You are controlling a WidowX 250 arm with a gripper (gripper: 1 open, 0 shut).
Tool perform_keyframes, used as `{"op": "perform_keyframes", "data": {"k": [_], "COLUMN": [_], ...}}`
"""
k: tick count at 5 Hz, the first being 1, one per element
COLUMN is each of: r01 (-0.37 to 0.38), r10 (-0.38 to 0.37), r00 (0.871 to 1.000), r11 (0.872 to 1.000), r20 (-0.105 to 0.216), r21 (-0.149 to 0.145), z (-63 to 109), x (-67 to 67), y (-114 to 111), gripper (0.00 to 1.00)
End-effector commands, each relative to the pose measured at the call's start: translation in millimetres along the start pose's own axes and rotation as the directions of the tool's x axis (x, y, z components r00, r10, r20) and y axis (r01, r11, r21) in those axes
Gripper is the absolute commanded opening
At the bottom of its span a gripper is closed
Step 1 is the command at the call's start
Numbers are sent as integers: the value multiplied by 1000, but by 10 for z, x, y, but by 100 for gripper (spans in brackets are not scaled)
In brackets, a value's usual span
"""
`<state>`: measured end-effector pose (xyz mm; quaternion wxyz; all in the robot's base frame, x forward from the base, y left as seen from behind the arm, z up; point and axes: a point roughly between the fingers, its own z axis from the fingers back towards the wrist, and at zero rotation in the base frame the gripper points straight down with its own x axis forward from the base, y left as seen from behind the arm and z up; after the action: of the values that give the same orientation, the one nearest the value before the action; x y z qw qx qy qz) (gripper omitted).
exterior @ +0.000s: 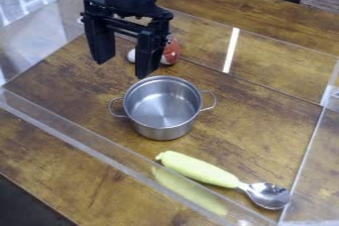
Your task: Move the green spoon to the left
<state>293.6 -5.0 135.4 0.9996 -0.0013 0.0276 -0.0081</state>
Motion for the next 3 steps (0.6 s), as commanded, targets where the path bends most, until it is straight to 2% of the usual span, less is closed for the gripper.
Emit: {"op": "perform_keyframes", "data": {"k": [1, 2, 3], "r01": [17, 189, 351], "r10": [-17, -188, -350], "r00": [999, 981, 935], "r11": [1000, 982, 936], "r20": [-28, -46, -62], "r21": [-6, 0, 1], "z": [-129, -183, -228], "x": [-39, -78, -77], "y": [-35, -59, -72], "gripper": [100, 100, 100]}}
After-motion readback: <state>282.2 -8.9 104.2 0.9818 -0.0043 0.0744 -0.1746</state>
